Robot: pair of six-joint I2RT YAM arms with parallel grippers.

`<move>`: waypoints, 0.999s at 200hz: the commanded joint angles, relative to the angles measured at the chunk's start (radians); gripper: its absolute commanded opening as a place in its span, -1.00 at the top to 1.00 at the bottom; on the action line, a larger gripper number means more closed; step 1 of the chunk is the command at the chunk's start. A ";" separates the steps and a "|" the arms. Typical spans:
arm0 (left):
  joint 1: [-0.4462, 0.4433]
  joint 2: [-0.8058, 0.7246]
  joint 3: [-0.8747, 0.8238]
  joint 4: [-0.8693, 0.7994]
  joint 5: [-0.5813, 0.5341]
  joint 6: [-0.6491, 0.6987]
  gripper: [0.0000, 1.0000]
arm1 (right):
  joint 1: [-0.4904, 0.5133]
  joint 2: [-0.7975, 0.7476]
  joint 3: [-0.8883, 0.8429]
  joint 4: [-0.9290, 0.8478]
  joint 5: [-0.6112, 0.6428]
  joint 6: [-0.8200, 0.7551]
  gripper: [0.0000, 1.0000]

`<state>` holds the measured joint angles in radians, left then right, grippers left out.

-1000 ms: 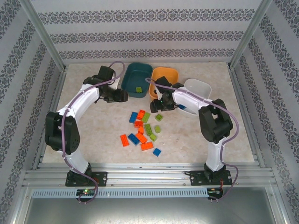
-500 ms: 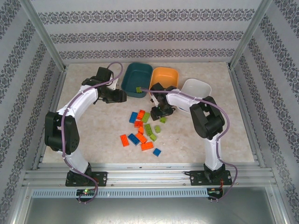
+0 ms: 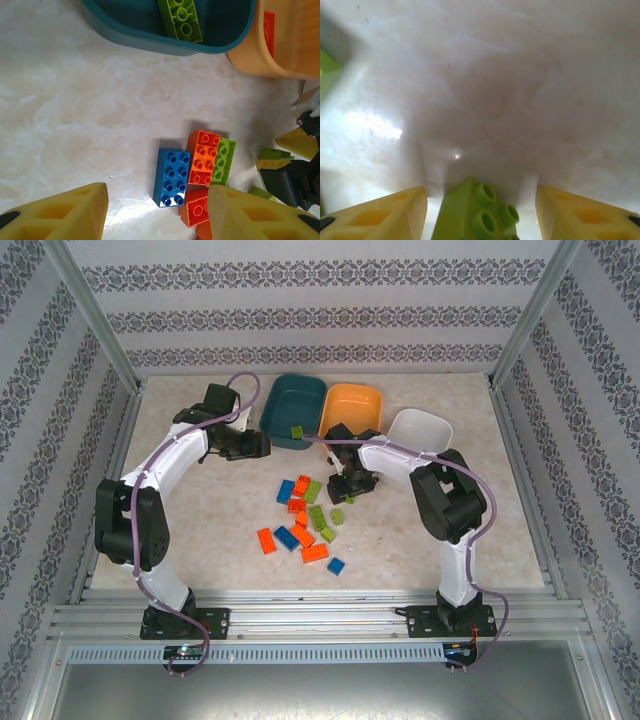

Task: Sort the legos into containers by color

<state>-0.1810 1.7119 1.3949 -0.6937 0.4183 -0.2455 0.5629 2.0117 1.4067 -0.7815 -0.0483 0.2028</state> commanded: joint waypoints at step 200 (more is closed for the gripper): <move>0.017 -0.032 -0.026 0.024 0.051 -0.029 -0.10 | -0.112 0.036 0.350 0.258 -0.374 0.340 0.26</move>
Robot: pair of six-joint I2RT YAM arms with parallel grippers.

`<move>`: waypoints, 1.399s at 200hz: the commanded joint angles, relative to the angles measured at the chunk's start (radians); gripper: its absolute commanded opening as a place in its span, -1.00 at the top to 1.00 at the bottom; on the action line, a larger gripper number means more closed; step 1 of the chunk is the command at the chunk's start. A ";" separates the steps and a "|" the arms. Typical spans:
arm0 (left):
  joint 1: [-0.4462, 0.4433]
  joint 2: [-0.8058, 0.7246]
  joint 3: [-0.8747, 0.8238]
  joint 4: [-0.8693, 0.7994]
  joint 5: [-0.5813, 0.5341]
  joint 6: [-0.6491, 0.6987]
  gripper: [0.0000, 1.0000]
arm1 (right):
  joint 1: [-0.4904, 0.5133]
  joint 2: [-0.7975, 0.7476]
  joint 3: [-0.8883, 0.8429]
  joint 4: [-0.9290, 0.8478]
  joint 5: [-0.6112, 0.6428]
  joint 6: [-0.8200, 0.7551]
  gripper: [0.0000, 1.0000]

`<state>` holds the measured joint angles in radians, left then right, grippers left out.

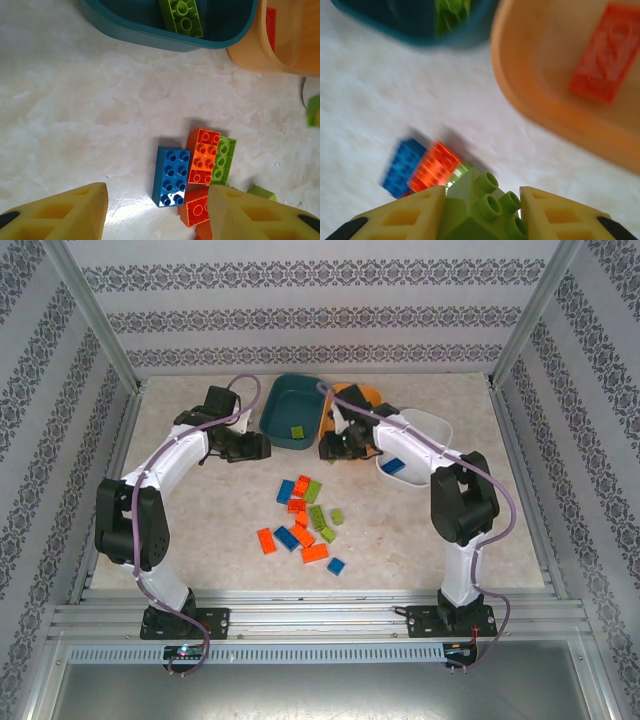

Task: Sort the legos into containers by color

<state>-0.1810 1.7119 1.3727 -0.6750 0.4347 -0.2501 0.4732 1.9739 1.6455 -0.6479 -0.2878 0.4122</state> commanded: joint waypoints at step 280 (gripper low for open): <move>-0.227 -0.379 -0.614 0.145 -0.154 -0.301 -0.15 | 0.151 -0.665 -0.640 0.121 0.051 0.091 -0.12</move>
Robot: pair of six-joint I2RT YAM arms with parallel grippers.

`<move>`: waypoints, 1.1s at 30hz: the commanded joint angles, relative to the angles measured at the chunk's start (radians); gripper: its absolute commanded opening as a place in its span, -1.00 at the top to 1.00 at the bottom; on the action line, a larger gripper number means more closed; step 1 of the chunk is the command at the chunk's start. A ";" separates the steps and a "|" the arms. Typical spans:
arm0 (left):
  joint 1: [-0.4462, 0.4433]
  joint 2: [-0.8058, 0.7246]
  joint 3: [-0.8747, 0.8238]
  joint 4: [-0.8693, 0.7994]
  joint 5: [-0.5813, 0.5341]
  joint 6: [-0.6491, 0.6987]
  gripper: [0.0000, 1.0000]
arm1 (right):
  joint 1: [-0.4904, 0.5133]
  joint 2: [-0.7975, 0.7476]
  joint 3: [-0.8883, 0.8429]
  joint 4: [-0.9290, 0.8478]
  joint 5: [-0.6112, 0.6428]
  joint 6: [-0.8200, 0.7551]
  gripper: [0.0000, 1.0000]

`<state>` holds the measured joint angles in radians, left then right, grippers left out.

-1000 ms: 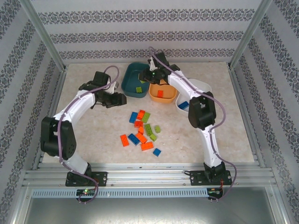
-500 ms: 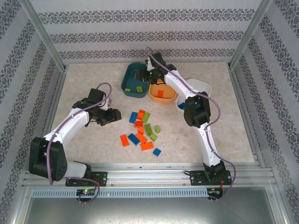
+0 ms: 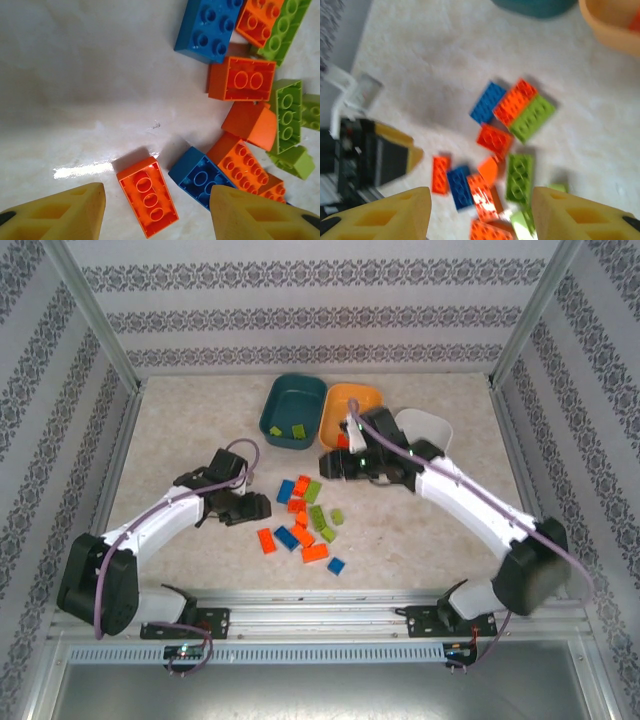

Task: Sort the legos into containers by color

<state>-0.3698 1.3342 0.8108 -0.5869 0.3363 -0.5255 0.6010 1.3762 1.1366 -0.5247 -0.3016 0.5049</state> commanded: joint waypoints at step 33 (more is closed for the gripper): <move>-0.182 0.145 -0.120 0.129 -0.162 -0.129 -0.15 | 0.051 -0.122 -0.366 0.139 0.021 0.019 -0.15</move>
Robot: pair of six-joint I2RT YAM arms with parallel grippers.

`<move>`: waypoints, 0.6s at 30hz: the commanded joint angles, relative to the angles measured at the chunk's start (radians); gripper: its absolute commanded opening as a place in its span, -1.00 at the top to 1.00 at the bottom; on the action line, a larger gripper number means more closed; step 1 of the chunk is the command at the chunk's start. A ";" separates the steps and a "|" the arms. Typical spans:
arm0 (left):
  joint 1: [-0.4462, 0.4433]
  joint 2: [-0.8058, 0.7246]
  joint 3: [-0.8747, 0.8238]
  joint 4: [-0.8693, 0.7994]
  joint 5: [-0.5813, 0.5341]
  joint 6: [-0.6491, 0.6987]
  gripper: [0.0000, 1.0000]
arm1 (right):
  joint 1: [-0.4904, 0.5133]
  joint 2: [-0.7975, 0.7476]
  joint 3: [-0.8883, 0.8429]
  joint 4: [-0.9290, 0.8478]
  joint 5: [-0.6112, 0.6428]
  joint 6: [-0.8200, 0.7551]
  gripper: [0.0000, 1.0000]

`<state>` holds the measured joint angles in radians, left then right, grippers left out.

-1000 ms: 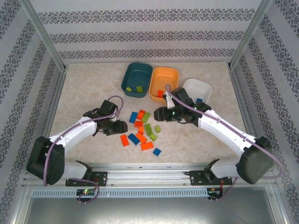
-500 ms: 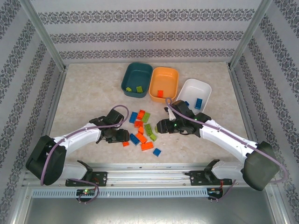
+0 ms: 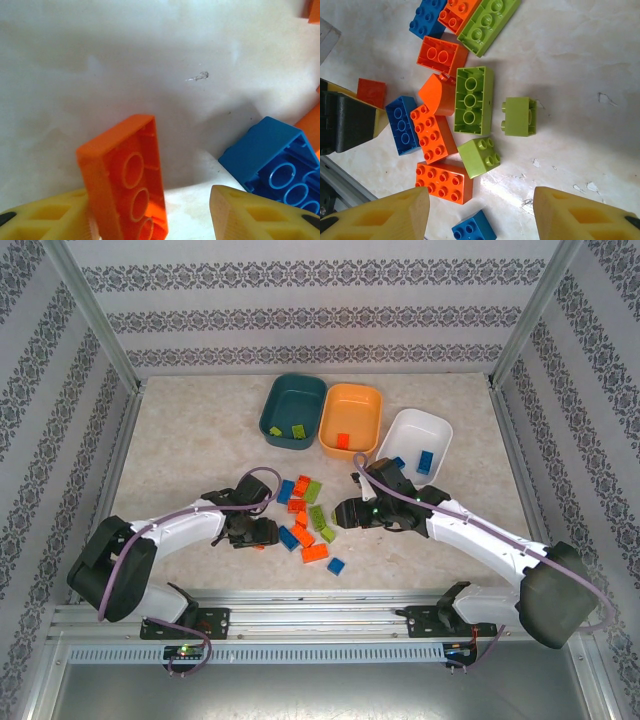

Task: Sort the legos into containers by color

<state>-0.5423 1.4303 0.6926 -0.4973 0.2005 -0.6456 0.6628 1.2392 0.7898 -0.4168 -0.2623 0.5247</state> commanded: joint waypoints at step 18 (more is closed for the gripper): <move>0.019 -0.005 0.083 -0.093 -0.092 0.070 0.85 | -0.141 -0.120 -0.084 0.026 -0.048 0.021 -0.14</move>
<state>-0.5396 1.4544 0.7319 -0.5831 0.1287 -0.6048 0.5625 1.1641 0.7147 -0.3916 -0.2810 0.5285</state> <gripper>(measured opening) 0.146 0.568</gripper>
